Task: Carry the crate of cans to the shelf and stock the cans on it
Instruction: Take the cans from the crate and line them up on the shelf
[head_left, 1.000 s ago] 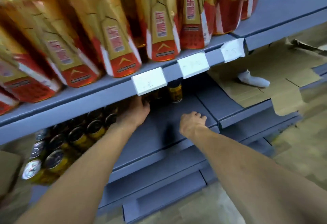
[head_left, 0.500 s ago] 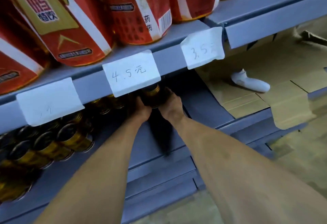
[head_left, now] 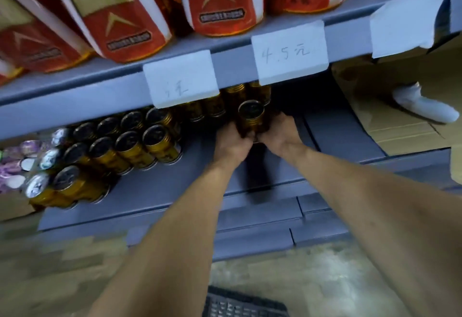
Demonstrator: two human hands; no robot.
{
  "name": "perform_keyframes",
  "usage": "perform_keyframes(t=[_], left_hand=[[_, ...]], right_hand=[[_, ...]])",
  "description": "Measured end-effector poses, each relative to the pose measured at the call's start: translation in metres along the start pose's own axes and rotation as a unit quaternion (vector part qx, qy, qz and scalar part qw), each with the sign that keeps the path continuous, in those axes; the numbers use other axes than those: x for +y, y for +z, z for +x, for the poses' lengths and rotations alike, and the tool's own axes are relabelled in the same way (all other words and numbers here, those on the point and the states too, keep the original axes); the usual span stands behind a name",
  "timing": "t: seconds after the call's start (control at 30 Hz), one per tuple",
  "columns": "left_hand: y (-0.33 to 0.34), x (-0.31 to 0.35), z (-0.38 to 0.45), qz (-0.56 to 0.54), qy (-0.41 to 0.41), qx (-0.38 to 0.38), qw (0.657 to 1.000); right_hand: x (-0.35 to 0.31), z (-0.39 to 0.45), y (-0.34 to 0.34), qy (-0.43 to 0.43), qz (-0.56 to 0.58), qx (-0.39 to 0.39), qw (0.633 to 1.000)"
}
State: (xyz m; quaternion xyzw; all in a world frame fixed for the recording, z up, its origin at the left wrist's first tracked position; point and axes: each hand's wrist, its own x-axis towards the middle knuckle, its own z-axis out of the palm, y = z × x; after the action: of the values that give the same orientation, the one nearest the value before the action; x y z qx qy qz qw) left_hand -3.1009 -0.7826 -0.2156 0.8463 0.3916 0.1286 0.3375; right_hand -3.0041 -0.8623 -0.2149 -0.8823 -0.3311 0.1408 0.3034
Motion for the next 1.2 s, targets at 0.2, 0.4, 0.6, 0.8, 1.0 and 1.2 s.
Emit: perform_keyframes(t=[0.2, 0.4, 0.6, 0.8, 1.0, 1.2], left_hand=[[-0.039, -0.045, -0.059, 0.0, -0.023, 0.037, 0.999], [-0.115, -0.108, -0.109, 0.079, -0.057, 0.027, 0.995], [-0.21, -0.162, -0.125, 0.238, 0.039, 0.068, 0.968], [-0.28, -0.196, -0.108, 0.294, 0.059, 0.025, 0.954], [-0.301, -0.219, -0.092, 0.262, 0.09, 0.019, 0.961], [-0.295, -0.223, -0.096, 0.266, 0.089, 0.008, 0.96]], right_hand=[[-0.039, -0.053, 0.018, -0.025, 0.038, -0.049, 0.998], [-0.104, -0.107, 0.078, -0.034, 0.075, -0.085, 0.993], [-0.182, -0.138, 0.145, -0.059, 0.104, -0.078, 0.99], [-0.228, -0.129, 0.182, -0.056, 0.091, -0.074, 0.991], [-0.239, -0.117, 0.196, -0.09, 0.098, -0.093, 0.987], [-0.242, -0.125, 0.205, -0.113, 0.003, -0.074, 0.991]])
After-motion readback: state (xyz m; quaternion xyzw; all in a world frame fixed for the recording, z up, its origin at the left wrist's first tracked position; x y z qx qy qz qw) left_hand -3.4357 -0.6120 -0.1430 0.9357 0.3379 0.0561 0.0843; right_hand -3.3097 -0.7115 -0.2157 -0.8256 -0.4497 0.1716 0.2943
